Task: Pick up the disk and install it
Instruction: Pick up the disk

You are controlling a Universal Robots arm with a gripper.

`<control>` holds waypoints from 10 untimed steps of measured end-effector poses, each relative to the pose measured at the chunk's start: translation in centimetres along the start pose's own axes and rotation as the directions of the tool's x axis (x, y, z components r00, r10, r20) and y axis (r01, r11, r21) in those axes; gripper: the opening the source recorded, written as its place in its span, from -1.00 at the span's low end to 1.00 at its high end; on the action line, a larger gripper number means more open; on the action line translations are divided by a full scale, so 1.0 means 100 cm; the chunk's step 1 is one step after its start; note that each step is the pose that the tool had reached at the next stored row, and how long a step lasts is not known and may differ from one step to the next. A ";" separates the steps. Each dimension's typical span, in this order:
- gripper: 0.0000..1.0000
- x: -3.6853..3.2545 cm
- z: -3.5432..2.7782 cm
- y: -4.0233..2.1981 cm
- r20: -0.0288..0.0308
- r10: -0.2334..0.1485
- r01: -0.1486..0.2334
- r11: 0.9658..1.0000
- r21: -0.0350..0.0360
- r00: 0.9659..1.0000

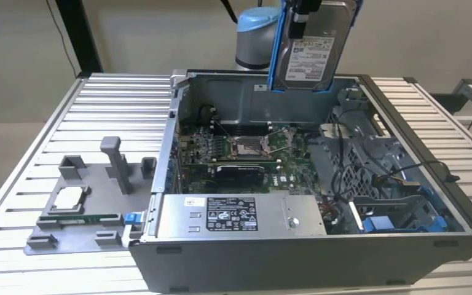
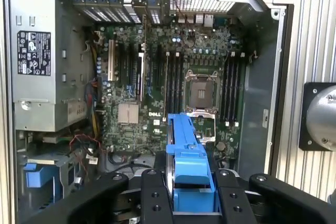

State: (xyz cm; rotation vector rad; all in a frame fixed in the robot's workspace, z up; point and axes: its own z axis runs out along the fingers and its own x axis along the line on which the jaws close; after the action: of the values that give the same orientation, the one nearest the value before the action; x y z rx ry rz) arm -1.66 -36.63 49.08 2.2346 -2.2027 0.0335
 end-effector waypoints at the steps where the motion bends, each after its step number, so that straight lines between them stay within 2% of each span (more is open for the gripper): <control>1: -1.00 0.0000 0.0000 -0.0032 0.000 0.000 0.000 1.000 0.000 1.000; 10: -1.00 0.0005 0.0005 -0.0328 0.000 0.000 0.000 1.000 0.000 1.000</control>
State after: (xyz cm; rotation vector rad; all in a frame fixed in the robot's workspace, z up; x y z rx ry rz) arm 1.62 -36.63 49.07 2.2346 -2.2026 0.0332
